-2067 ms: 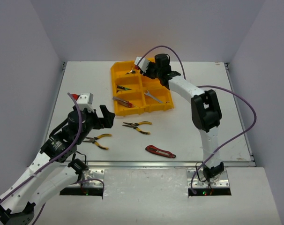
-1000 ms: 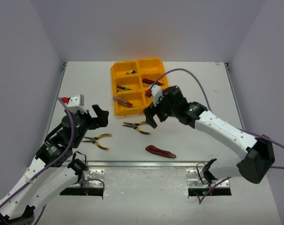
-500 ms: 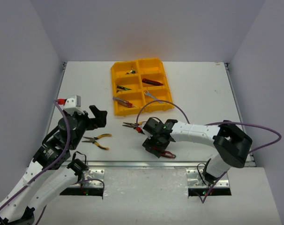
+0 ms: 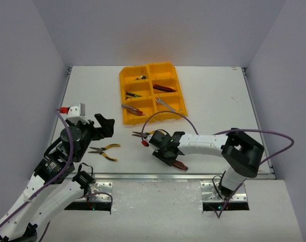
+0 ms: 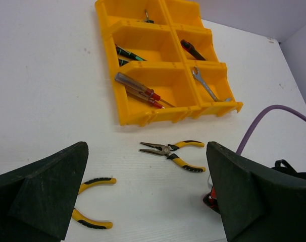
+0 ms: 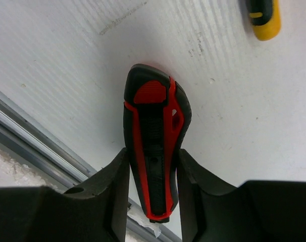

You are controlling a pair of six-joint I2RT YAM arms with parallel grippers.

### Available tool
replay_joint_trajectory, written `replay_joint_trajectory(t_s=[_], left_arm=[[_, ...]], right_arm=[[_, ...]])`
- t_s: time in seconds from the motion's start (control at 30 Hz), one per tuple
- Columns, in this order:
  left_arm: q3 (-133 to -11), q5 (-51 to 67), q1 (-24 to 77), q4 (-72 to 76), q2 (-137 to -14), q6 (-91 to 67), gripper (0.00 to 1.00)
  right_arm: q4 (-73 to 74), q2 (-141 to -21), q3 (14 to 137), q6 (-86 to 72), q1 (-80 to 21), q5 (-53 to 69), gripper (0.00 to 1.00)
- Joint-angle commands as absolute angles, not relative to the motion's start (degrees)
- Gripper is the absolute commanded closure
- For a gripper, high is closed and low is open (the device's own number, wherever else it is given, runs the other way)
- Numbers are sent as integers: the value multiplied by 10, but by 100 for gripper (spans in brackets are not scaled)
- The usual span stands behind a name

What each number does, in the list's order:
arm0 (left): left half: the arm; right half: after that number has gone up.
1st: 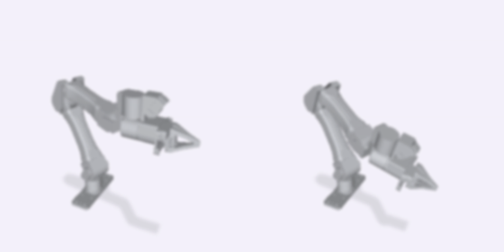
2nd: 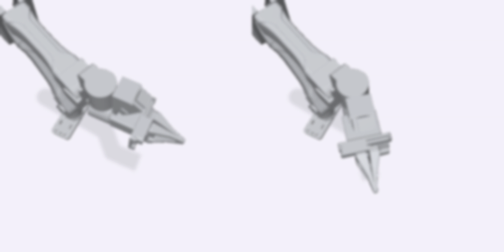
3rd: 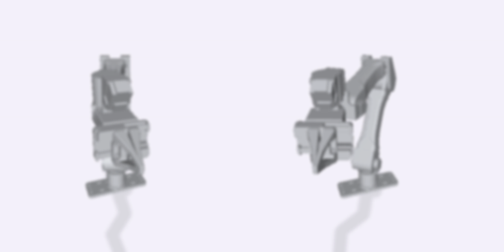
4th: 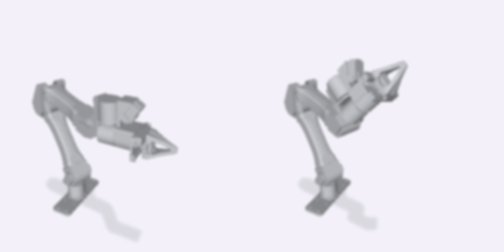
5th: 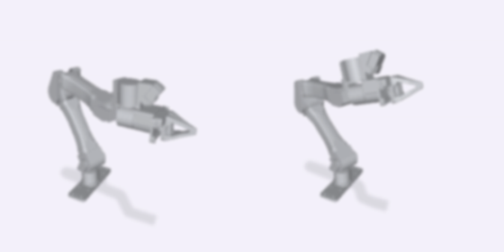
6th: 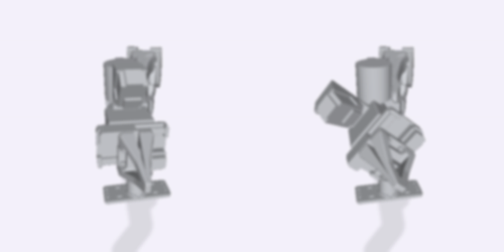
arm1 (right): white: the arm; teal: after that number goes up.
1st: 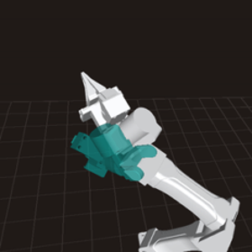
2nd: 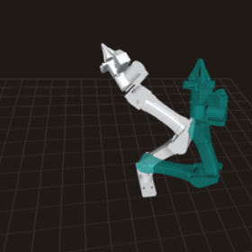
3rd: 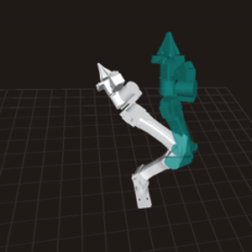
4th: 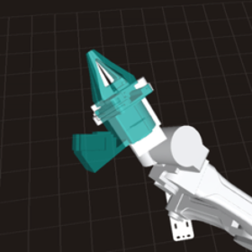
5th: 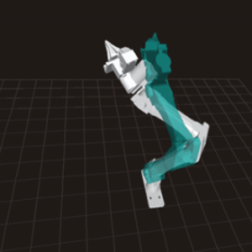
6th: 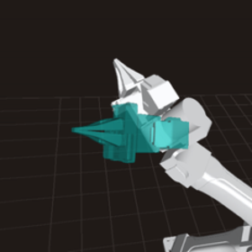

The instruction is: Sort the tools into containers

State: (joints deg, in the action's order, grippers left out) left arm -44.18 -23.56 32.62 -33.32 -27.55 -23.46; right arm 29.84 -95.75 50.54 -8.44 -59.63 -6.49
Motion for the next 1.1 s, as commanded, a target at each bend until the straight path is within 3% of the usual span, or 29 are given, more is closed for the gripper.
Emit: replay_joint_trajectory(t_s=[0.0,0.17,0.23,0.37,0.5,0.77,1.07], left_arm=[[-448,-234,321,-316,-275,-235,0],[-447,-237,321,-316,-270,-236,0],[-447,-238,321,-316,-269,-236,0],[-447,-238,321,-316,-272,-236,0],[-447,-238,321,-316,-274,-236,0],[-445,-233,321,-314,-273,-236,0],[-445,-218,321,-308,-286,-229,0]], right_arm=[[311,-858,526,-58,-602,-84,98],[333,-781,550,-18,-601,-146,100],[291,-753,552,86,-594,-208,100],[182,-756,590,204,-509,-171,100],[76,-877,706,322,-368,-59,100],[30,-1136,965,489,-276,53,100],[13,-1242,1029,539,-246,182,100]])
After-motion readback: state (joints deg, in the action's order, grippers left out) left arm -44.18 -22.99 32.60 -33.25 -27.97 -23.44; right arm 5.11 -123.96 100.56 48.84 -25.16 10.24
